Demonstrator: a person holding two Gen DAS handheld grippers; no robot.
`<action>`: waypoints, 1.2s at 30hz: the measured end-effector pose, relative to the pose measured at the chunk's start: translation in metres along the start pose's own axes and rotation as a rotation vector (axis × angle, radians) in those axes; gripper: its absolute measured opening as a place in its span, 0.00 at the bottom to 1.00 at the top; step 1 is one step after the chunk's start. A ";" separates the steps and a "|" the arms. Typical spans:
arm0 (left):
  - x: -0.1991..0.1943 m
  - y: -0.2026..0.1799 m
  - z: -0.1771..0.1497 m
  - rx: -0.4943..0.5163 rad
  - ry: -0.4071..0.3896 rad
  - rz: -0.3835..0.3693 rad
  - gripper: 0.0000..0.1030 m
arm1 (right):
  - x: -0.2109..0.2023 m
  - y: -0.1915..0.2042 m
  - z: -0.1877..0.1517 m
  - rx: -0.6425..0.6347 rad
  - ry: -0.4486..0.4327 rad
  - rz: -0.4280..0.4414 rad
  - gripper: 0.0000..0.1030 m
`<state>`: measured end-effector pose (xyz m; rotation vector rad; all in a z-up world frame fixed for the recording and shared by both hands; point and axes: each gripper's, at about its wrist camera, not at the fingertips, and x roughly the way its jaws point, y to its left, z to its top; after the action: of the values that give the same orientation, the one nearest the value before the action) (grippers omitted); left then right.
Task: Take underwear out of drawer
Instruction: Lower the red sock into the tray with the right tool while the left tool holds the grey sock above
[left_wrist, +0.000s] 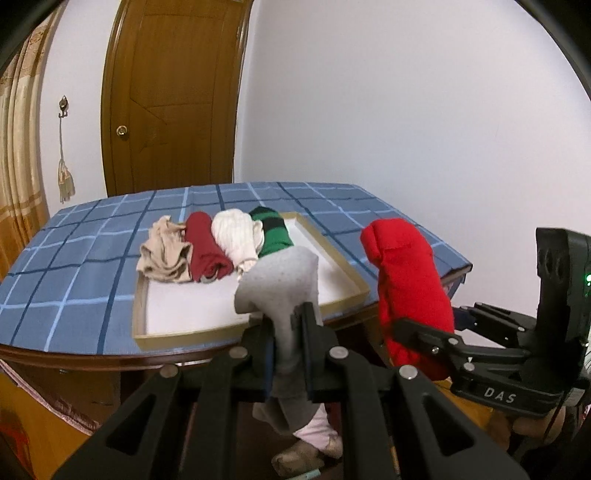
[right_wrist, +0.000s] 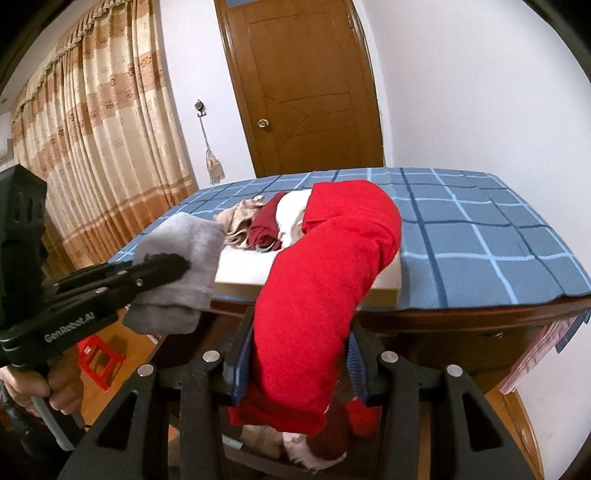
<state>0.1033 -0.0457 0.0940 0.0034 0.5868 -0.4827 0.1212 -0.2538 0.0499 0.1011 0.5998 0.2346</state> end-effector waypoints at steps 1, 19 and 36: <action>0.002 0.001 0.003 -0.003 -0.001 -0.002 0.09 | 0.001 -0.002 0.002 0.004 -0.001 -0.003 0.45; 0.068 0.010 0.034 -0.037 0.016 -0.008 0.09 | 0.065 -0.039 0.050 -0.012 0.036 -0.071 0.45; 0.141 0.005 0.040 -0.066 0.121 -0.037 0.09 | 0.138 -0.058 0.081 -0.098 0.114 -0.118 0.45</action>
<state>0.2288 -0.1077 0.0513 -0.0410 0.7225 -0.5018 0.2884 -0.2784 0.0313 -0.0420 0.7038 0.1559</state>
